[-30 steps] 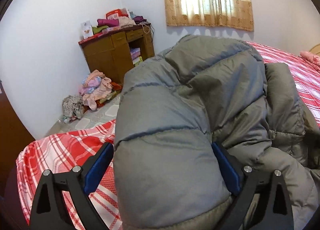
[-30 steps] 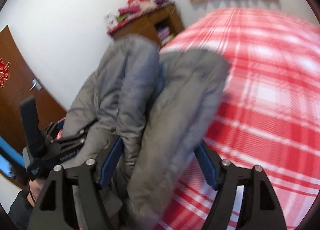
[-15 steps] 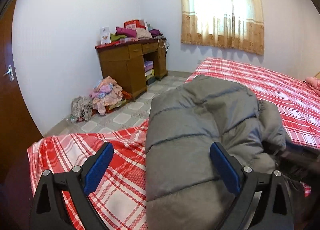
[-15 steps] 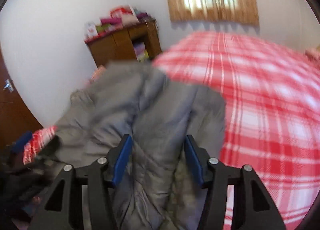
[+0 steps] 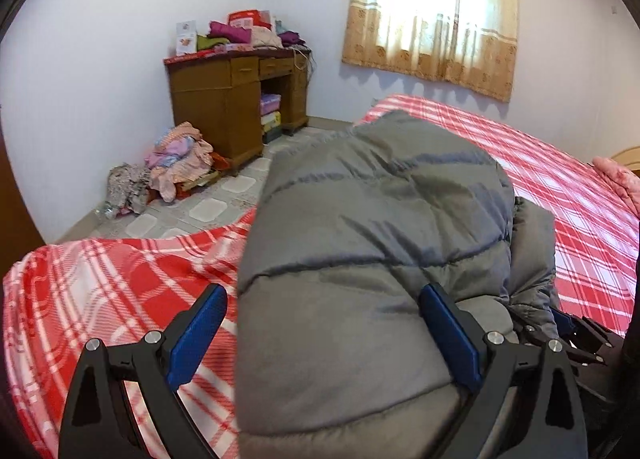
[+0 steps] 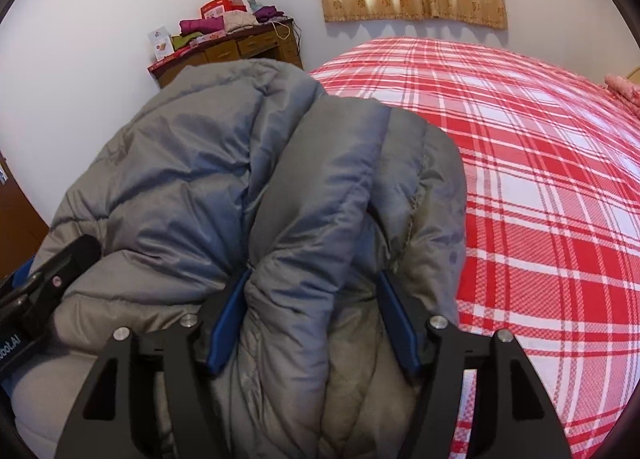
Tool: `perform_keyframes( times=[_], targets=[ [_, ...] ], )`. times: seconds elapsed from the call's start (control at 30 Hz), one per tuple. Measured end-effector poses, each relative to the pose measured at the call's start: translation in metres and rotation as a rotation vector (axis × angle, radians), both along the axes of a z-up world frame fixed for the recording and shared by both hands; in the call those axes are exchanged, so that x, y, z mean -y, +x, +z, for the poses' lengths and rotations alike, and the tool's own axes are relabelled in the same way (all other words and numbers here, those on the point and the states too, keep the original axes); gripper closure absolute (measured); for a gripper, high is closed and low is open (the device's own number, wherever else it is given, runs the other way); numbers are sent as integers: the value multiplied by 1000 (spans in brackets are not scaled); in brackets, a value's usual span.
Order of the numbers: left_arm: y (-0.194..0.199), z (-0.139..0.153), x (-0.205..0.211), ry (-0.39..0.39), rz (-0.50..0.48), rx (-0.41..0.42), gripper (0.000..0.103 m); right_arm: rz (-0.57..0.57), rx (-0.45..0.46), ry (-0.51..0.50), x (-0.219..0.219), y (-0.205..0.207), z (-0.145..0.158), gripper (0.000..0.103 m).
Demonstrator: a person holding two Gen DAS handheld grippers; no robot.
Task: Fold large clothes
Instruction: 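Open both grippers and pull them back from the bundle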
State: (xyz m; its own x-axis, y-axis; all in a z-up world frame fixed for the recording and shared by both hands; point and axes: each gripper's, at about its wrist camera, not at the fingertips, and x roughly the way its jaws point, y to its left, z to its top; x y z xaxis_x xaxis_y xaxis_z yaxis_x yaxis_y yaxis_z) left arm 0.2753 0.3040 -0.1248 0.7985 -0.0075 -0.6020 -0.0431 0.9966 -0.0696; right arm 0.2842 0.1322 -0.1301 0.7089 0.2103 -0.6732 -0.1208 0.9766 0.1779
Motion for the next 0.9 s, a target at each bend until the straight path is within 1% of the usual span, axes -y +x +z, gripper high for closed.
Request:
perform_keyframes(
  times=[0.1, 0.17, 0.27, 0.3, 0.37, 0.43, 0.5, 0.57, 0.63, 0.67, 0.7, 0.8, 0.9],
  targets=[
    [10, -8, -3, -42, -20, -53, 5, 2, -3, -10, -2, 1, -3, 35],
    [13, -11, -4, -54, -17, -77, 5, 2, -11, -13, -2, 3, -3, 35],
    [8, -8, 0, -19, 7, -72, 4, 16, -12, -1, 0, 2, -1, 31],
    [2, -4, 3, 4, 16, -63, 4, 26, -13, 13, 4, 1, 1, 30],
    [-14, 5, 5, 39, 20, -55, 4, 35, -27, 16, 11, -4, 8, 18],
    [-36, 21, 7, 44, 9, -28, 4, 30, -16, 29, 21, -16, 20, 18],
    [-59, 37, 10, 72, -7, 3, 4, -1, 55, 33, 29, -44, 38, 17],
    [-81, 51, 13, 103, -32, 40, 4, -29, 97, 25, 34, -67, 50, 5],
    [-107, 69, 15, 143, -45, 82, 4, -86, 135, 18, 41, -94, 63, 1],
    [-118, 77, 16, 156, -46, 98, 4, -99, 151, 22, 44, -106, 68, 1],
    [-132, 85, 16, 158, -46, 116, 4, -109, 172, 26, 46, -120, 75, 1],
    [-167, 106, 13, 128, -46, 154, 4, -104, 221, 26, 50, -150, 94, 0],
    [-197, 124, 12, 97, -47, 199, 4, -80, 262, -2, 49, -170, 114, 0]
  ],
)
